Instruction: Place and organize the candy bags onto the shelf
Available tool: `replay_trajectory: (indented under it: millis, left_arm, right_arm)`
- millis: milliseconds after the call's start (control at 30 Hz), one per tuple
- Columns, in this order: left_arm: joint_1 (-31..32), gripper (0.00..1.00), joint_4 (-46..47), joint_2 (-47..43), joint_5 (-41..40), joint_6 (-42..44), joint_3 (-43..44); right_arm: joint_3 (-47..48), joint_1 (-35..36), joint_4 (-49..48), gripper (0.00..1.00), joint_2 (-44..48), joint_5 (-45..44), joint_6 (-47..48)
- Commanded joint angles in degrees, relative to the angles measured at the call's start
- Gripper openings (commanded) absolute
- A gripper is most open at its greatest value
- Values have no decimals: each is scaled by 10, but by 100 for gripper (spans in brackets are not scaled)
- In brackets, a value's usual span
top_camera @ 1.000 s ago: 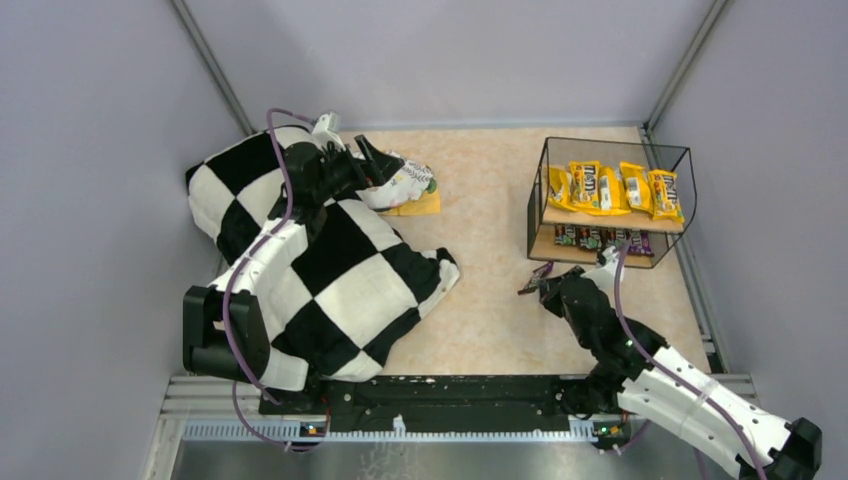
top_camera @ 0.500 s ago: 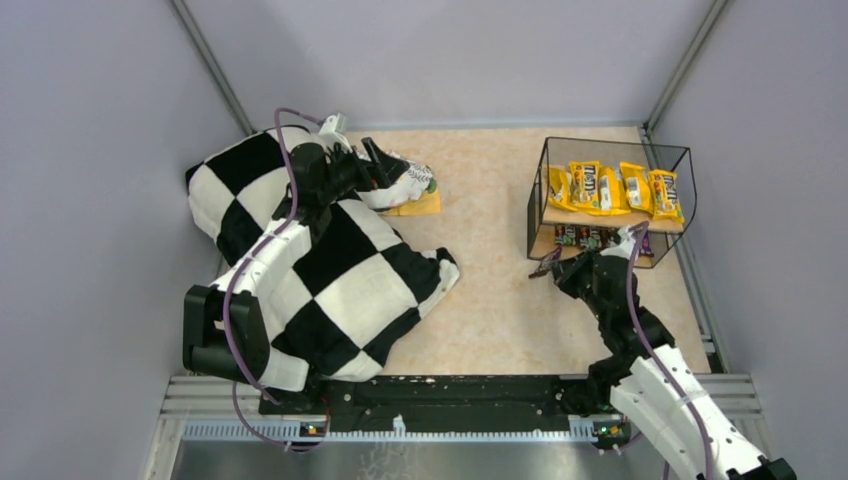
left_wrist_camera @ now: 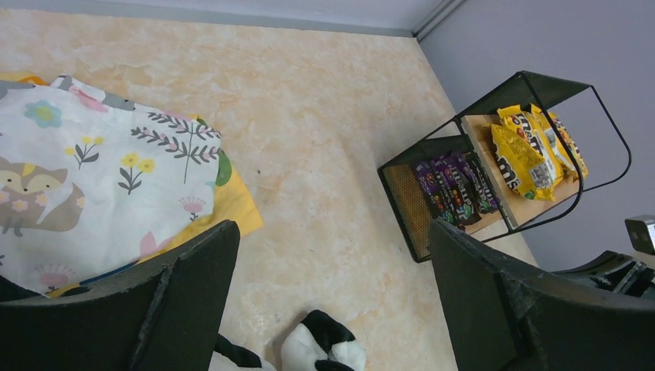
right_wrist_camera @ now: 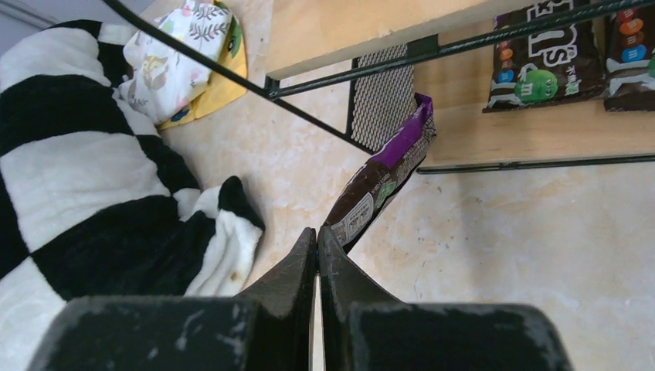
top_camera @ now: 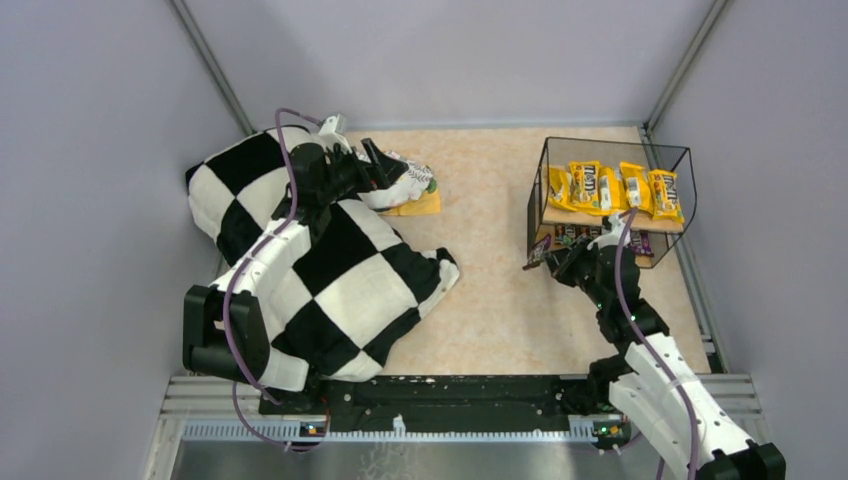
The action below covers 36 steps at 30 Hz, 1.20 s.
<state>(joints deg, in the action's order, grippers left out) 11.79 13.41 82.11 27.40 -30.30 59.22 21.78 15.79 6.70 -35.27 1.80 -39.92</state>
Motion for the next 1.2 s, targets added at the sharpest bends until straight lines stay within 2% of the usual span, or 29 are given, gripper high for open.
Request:
replay_trajectory:
  millis: [0,167,400,767,1167]
  left_arm:
    - [2,98,16,-8,-2,8,24]
    - [2,99,17,-6,2,5,25]
    - [2,98,16,-3,3,4,24]
    - [1,98,17,-4,7,1,25]
    - [2,98,19,-7,8,-1,25]
  right_arm:
    - [14,-32,-63,0,-16,34,53]
    - [-10,-75,-122,0,-46,86,76]
    - [-35,-120,-214,0,-121,168,60]
    - [-55,-124,-225,0,-168,90,46]
    - [-43,-124,-246,0,-212,47,118]
